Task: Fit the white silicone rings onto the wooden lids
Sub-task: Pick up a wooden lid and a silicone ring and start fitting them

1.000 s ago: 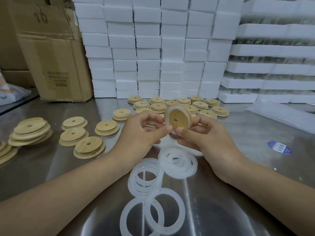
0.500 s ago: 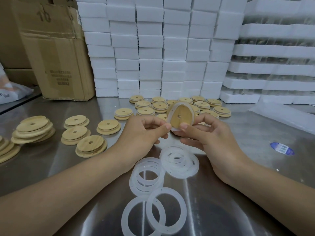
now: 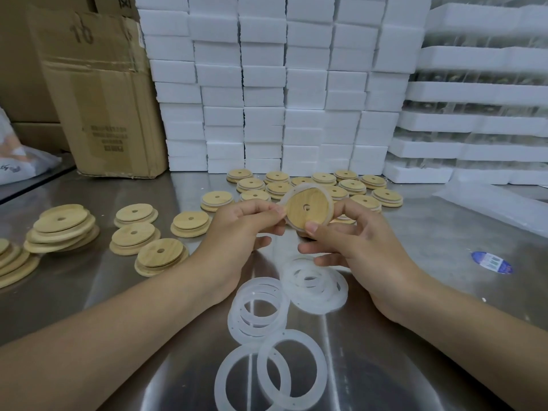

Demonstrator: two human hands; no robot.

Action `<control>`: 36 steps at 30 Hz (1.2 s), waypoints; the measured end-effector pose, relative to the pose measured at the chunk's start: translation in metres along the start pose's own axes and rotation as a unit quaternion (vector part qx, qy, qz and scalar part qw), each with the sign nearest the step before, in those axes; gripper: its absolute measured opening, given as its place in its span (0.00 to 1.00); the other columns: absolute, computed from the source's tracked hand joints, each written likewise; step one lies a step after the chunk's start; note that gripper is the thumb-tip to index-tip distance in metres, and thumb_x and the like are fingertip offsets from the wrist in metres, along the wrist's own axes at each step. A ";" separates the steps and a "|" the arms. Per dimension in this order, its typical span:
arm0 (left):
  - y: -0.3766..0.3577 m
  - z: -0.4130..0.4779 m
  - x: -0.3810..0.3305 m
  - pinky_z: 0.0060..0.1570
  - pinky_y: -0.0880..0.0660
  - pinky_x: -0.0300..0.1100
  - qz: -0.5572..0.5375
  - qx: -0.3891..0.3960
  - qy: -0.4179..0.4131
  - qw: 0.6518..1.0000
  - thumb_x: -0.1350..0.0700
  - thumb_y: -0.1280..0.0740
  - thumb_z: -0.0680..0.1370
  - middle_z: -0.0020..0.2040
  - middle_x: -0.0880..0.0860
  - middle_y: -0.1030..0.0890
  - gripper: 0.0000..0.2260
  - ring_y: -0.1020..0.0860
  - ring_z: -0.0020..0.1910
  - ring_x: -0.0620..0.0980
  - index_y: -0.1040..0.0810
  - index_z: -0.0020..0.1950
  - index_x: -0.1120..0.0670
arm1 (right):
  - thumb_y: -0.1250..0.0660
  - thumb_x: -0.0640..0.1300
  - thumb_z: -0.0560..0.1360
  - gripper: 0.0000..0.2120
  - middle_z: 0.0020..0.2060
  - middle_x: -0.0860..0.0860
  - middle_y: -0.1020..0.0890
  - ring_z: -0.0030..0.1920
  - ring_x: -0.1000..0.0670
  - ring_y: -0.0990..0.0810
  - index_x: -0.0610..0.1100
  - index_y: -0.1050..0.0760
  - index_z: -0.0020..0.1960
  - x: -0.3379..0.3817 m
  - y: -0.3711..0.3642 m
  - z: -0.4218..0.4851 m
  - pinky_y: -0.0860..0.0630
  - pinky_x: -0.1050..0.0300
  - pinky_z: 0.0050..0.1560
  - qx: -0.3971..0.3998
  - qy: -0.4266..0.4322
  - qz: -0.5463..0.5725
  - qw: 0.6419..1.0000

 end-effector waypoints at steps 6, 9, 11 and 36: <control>-0.002 -0.002 0.000 0.44 0.24 0.43 0.049 0.000 -0.038 0.998 0.59 0.25 0.80 0.44 0.51 0.14 0.01 0.17 0.43 0.45 0.14 0.50 0.55 | 0.25 0.38 0.77 0.13 0.43 0.40 0.12 0.42 0.43 0.10 0.32 0.26 0.55 -0.004 0.006 -0.001 0.18 0.59 0.37 0.007 -0.001 -0.011 1.000; -0.001 -0.001 0.000 0.43 0.25 0.43 0.039 -0.010 -0.049 0.998 0.57 0.25 0.80 0.45 0.52 0.14 0.03 0.18 0.44 0.46 0.13 0.53 0.55 | 0.24 0.38 0.77 0.12 0.42 0.39 0.12 0.42 0.44 0.11 0.34 0.25 0.53 -0.006 0.004 -0.001 0.19 0.59 0.37 0.018 0.010 -0.038 0.999; 0.000 -0.001 0.001 0.42 0.25 0.41 0.048 -0.012 -0.059 0.997 0.56 0.25 0.81 0.44 0.52 0.14 0.04 0.18 0.43 0.44 0.12 0.53 0.54 | 0.24 0.38 0.77 0.11 0.41 0.39 0.12 0.42 0.44 0.11 0.34 0.25 0.52 -0.007 0.005 -0.001 0.20 0.59 0.36 0.016 0.011 -0.037 0.999; -0.001 -0.001 0.000 0.46 0.29 0.42 0.034 -0.013 -0.046 0.998 0.56 0.28 0.83 0.43 0.49 0.17 0.05 0.23 0.45 0.44 0.13 0.49 0.52 | 0.26 0.38 0.79 0.07 0.35 0.45 0.14 0.37 0.47 0.13 0.37 0.23 0.51 -0.008 0.005 0.002 0.24 0.60 0.36 0.061 0.041 -0.101 0.992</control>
Point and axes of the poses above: each hand's wrist, its own z-axis towards the middle knuckle, its own y-axis out of the back of the hand, x = y × z, the point moved 1 cm from there along z, towards the middle knuckle
